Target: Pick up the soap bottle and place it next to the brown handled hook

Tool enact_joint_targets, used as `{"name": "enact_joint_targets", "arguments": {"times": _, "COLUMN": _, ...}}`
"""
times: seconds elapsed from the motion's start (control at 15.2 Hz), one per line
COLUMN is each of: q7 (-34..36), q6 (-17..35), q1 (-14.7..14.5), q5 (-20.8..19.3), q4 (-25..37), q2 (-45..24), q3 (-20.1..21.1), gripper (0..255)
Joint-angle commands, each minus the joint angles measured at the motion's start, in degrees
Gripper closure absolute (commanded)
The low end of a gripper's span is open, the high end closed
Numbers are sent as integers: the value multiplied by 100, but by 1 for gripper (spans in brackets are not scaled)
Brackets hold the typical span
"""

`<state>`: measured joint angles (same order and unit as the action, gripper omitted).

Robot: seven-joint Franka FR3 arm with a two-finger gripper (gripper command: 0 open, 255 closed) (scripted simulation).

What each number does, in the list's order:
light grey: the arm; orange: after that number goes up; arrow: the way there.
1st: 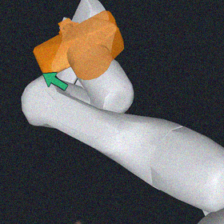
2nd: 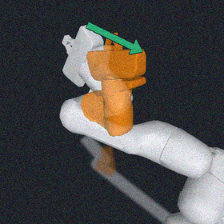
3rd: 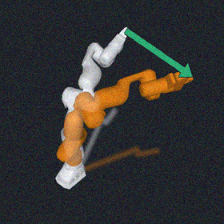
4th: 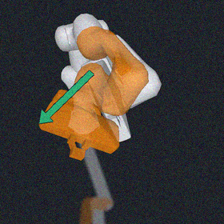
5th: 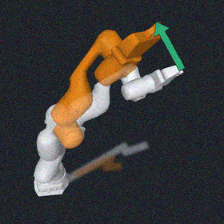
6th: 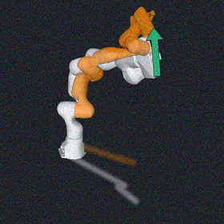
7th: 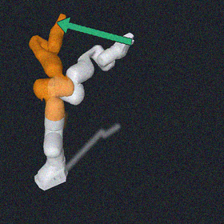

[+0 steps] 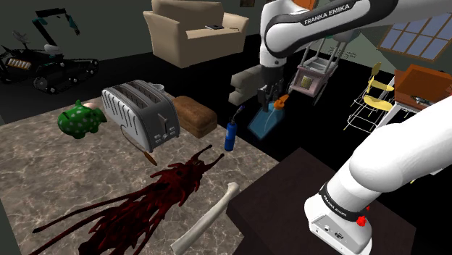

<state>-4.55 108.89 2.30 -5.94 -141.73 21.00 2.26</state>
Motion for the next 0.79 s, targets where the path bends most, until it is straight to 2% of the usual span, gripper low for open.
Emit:
{"name": "enact_joint_targets", "arguments": {"times": 0.0, "q7": -17, "q6": -166, "q1": -2, "q5": 8, "q4": 122, "q2": 44, "q3": 1, "gripper": 255}}
{"name": "enact_joint_targets", "arguments": {"times": 0.73, "q7": -110, "q6": -1056, "q1": -8, "q5": 38, "q4": 780, "q2": 280, "q3": 2, "gripper": 255}}
